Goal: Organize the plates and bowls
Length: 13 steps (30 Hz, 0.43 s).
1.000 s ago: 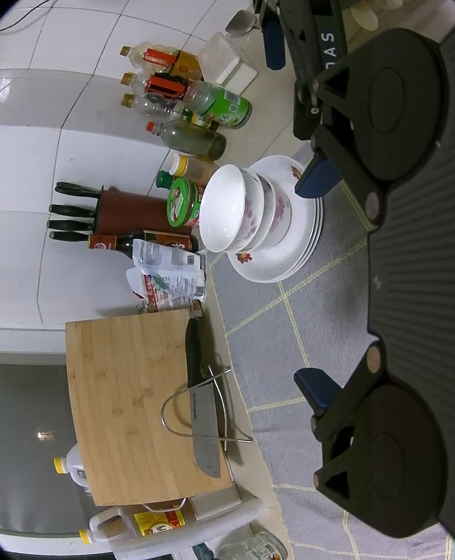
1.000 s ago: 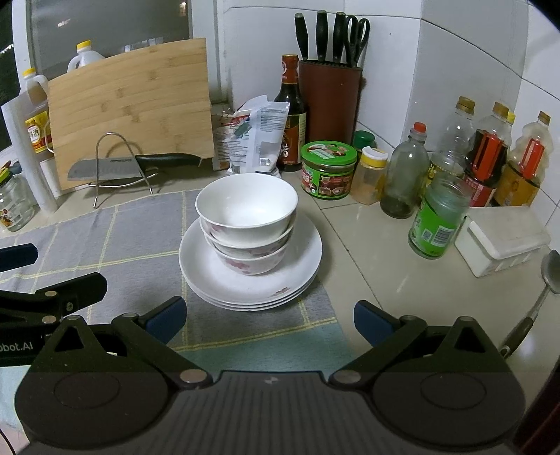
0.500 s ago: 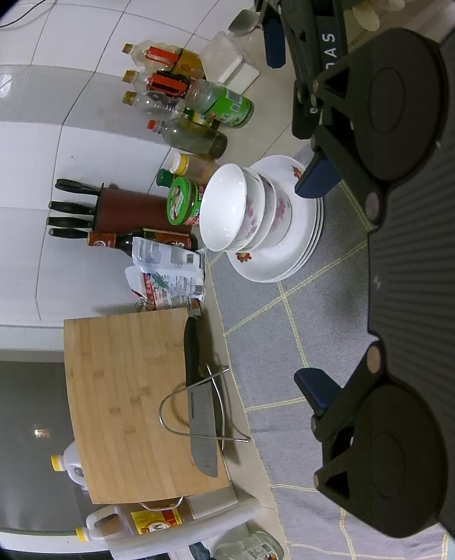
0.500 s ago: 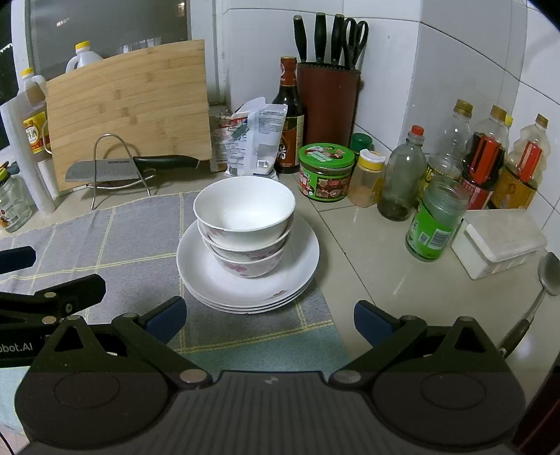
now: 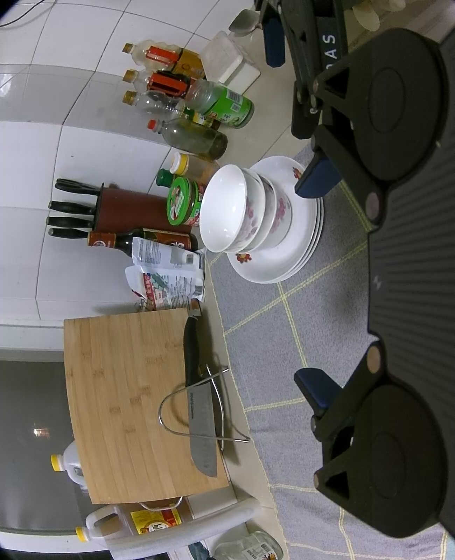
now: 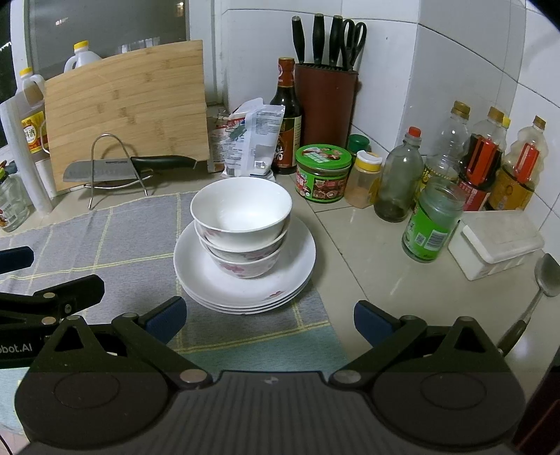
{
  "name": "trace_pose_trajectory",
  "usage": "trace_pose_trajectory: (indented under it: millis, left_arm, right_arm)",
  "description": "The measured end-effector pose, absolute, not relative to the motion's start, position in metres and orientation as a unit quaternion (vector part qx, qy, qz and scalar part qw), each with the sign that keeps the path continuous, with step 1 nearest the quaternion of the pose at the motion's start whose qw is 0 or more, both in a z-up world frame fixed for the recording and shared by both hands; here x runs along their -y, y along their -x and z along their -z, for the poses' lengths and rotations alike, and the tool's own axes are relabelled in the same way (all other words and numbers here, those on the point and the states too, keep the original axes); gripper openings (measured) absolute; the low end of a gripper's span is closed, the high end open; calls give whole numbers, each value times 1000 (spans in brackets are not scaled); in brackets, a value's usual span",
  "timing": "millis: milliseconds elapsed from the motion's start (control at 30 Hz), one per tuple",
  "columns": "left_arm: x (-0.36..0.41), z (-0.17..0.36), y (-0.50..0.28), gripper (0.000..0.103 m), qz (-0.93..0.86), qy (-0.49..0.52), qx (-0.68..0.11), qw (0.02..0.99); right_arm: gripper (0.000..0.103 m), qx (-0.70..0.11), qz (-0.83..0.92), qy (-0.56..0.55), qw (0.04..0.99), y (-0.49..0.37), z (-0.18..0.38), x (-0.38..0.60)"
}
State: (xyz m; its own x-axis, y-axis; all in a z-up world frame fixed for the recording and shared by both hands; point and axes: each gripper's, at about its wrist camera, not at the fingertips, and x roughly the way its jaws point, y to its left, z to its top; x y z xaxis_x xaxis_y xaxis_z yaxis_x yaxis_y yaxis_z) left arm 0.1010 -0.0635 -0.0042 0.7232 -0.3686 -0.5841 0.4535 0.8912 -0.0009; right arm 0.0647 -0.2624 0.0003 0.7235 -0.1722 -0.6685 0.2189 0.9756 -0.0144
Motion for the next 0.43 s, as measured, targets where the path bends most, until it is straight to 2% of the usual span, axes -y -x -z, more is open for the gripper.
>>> trace_pose_trajectory:
  millis: [433]
  left_arm:
    - [64, 5, -101, 102, 223, -70, -299, 925]
  right_arm:
    - [103, -356, 113, -29, 927, -63, -2, 261]
